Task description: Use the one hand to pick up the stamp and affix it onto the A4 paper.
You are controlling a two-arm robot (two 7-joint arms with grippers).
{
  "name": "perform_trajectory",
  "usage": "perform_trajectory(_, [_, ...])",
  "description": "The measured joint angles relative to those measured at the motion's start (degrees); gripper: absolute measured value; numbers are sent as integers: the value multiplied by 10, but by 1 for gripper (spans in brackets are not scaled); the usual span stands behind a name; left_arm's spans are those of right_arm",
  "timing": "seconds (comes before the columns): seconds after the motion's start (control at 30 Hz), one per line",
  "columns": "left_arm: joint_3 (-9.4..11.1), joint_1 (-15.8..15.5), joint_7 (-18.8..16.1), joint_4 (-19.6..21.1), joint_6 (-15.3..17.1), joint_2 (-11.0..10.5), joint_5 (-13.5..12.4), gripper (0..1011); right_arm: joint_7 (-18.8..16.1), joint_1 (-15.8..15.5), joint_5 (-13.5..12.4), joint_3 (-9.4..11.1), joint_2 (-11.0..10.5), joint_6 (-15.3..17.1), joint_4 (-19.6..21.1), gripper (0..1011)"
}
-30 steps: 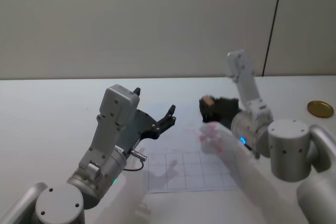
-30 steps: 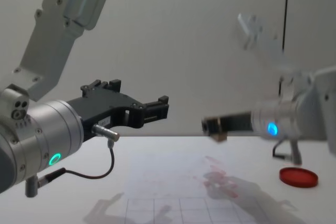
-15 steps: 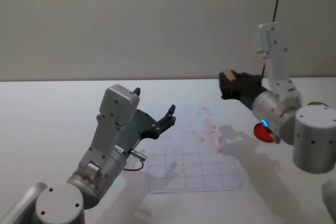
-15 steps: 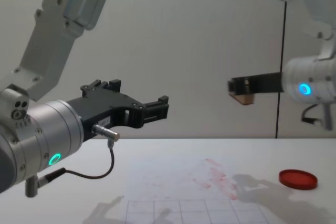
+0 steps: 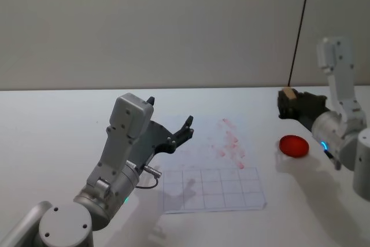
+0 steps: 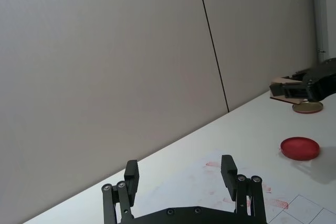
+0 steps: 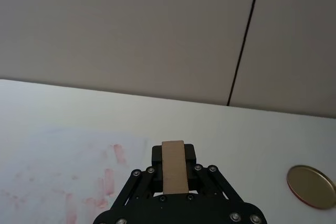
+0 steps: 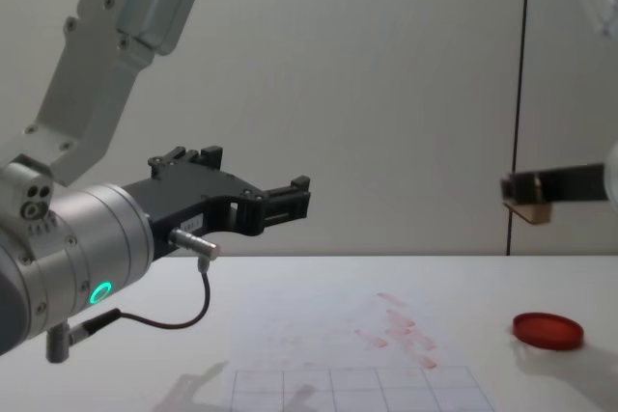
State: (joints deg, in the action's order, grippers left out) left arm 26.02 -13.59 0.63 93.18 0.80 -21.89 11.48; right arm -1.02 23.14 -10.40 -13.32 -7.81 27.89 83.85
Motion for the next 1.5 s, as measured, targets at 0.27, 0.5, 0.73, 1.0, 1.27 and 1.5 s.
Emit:
perform_trajectory(0.27, [0,0,0,0,0,0,0,993,1,-3,-7,12,-9,-1,-25,218])
perform_trajectory(0.5, [0,0,0,0,0,0,0,993,-8,3,-10,16,-11,-6,-62,218])
perform_trajectory(0.73, [0,0,0,0,0,0,0,993,-24,14,-11,17,-8,-14,-110,218])
perform_trajectory(1.0, [0,0,0,0,0,0,0,993,-36,28,-7,15,-4,-22,-158,218])
perform_trajectory(1.27, [0,0,0,0,0,0,0,993,-42,33,0,14,-2,-30,-178,381])
perform_trajectory(1.5, [0,0,0,0,0,0,0,993,-45,29,5,14,-5,-43,-166,601])
